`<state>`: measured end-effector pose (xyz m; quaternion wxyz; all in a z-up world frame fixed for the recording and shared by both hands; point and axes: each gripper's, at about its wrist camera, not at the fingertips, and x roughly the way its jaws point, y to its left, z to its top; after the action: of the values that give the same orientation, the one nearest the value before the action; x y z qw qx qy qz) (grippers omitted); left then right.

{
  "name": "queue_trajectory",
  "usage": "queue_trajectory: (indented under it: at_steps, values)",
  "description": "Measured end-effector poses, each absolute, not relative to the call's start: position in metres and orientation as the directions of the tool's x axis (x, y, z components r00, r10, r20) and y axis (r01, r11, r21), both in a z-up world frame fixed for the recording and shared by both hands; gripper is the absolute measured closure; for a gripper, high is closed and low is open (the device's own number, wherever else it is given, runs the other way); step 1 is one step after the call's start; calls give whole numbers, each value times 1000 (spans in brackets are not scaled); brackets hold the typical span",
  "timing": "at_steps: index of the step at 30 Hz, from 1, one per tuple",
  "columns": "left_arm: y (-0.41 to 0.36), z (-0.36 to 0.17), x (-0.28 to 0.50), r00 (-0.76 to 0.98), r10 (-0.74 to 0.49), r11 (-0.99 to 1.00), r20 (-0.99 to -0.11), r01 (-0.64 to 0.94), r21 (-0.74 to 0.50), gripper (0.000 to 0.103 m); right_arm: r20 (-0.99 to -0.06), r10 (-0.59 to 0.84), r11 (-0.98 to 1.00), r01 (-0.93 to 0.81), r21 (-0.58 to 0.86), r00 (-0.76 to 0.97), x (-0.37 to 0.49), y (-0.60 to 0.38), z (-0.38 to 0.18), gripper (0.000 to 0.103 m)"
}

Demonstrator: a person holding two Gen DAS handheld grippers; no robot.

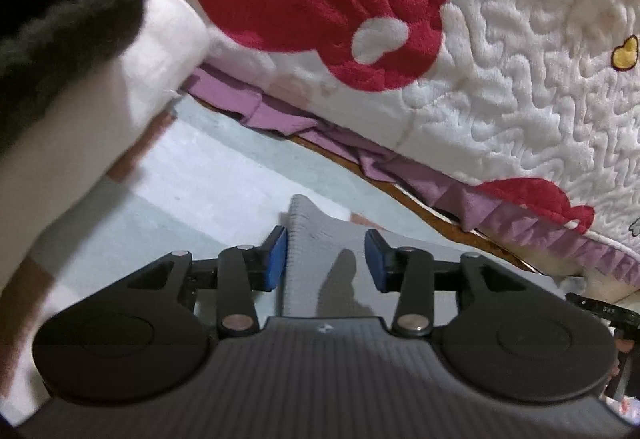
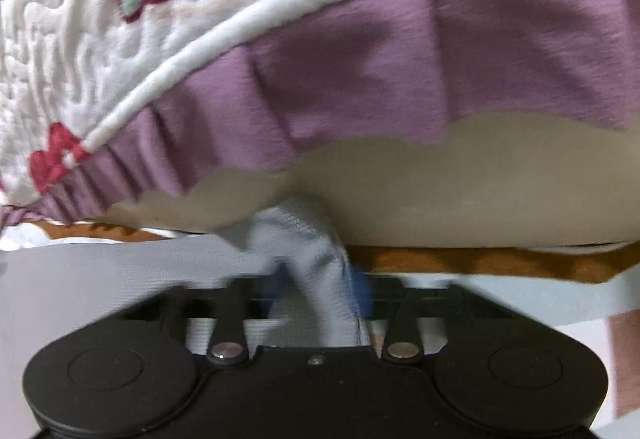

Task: Fold clothes

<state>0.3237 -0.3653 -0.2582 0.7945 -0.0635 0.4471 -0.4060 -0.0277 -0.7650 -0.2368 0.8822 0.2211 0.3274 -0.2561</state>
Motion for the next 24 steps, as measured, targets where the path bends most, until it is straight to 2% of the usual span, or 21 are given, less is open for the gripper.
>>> queue_trajectory:
  at_steps: [1,2,4,10,17,21,24]
  values:
    - [-368,-257,322,274,-687,670,-673,599,-439,96,-684,-321,774,597,210,656,-29,-763,-234,97]
    - [-371,-255,320,277,-671,676,-687,609,-415,100,-675,-337,777,598,194,657,-30,-762,-231,98]
    - [-375,-251,314,286,-649,683,-705,628,-373,101,-657,-364,778,603,175,660,-35,-758,-223,98]
    - [-354,-200,264,336,-716,633,-613,682,-366,101,-605,-404,784,600,157,686,-60,-741,-192,98]
    - [-268,-156,203,333,-764,568,-553,753,-331,101,-504,-429,781,588,210,749,-110,-693,-148,98]
    - [-210,-137,162,301,-779,527,-549,790,-314,101,-458,-470,745,617,252,755,-178,-660,-136,98]
    - [-191,-135,133,272,-770,508,-577,808,-297,101,-466,-475,726,632,271,746,-244,-623,-136,98]
